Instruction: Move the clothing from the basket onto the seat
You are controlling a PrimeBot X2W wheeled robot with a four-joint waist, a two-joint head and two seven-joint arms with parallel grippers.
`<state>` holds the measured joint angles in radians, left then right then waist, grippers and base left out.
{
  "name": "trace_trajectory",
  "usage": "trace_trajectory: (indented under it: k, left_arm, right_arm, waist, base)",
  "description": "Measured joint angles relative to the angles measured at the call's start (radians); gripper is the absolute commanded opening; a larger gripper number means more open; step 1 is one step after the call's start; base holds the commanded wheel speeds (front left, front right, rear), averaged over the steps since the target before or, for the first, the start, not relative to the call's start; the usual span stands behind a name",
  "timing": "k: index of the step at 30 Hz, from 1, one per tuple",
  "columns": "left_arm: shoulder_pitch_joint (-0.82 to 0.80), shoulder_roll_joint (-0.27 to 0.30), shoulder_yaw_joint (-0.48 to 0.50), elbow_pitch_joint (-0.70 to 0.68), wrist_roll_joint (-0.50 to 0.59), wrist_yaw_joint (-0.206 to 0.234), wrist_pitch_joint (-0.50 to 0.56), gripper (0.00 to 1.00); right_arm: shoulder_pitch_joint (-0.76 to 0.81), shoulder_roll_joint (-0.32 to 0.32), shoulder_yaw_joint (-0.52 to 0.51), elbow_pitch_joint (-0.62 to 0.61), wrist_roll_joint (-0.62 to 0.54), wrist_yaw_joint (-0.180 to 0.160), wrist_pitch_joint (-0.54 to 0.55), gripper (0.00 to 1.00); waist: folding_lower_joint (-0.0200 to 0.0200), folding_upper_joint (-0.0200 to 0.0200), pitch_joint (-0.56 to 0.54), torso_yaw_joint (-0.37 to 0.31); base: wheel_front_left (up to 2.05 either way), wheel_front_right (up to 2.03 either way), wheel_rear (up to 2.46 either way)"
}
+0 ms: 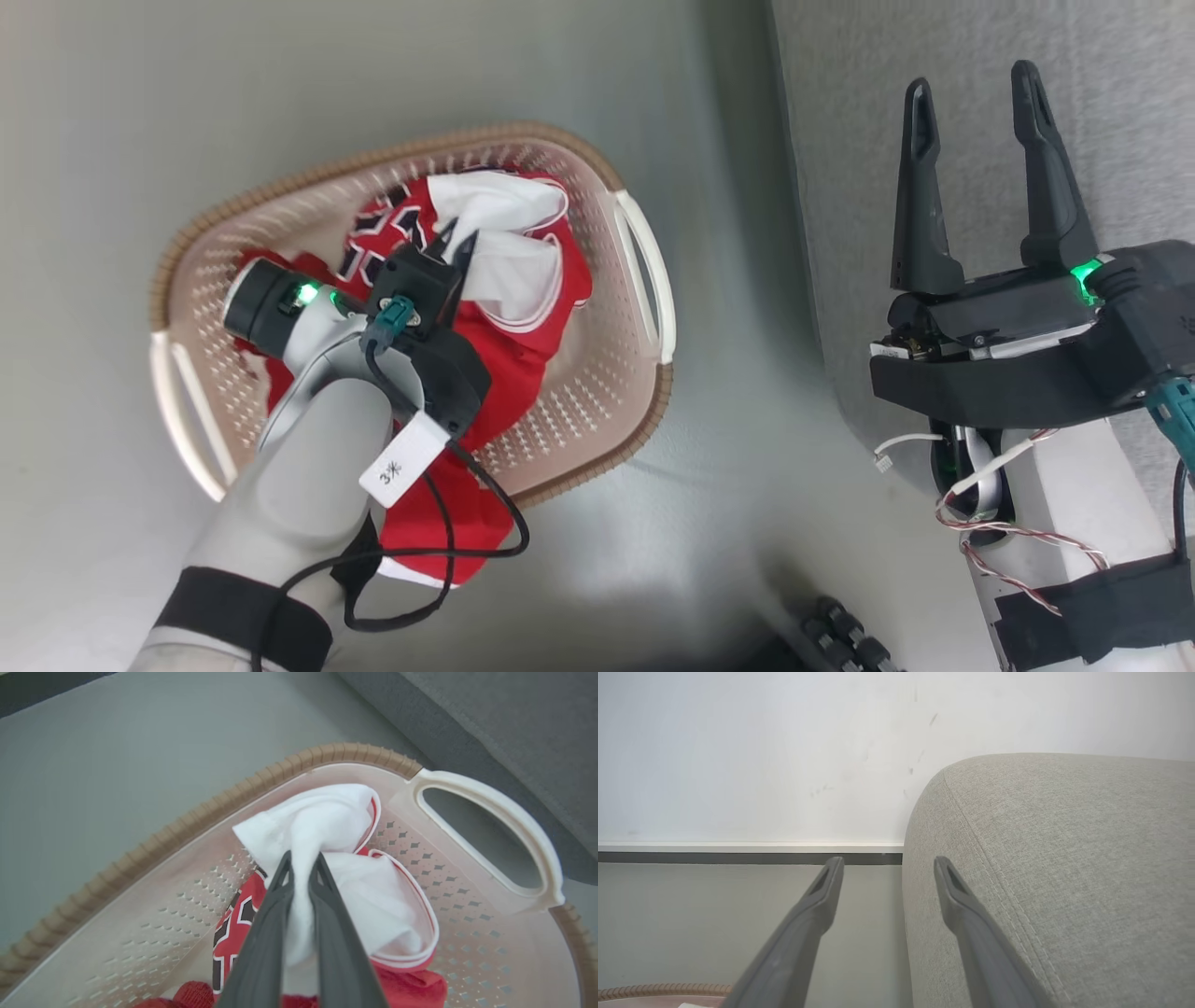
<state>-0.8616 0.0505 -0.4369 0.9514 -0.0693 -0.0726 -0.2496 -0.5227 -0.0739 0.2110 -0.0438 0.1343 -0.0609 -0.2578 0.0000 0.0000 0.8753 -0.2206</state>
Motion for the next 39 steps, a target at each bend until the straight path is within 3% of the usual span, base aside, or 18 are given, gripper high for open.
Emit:
trace_trajectory:
  k: [21, 39]
  left_arm:
    - [0.03, -0.007, 0.003, -0.237, -0.067, -0.039, 0.0, 0.0]
    - [0.011, -0.013, -0.008, -0.29, -0.124, -0.05, -0.003, 0.0]
  right_arm:
    - [0.086, -0.012, -0.082, 0.19, 0.025, 0.019, 0.0, 1.0]
    - [0.137, -0.021, -0.062, 0.318, 0.025, 0.079, 0.001, 1.0]
  waist:
    - [-0.0001, -0.0001, -0.3, 0.099]
    - [-0.0001, -0.0001, -0.57, 0.173]
  base:
    - [0.0, 0.0, 0.0]
    - [0.0, 0.0, 0.0]
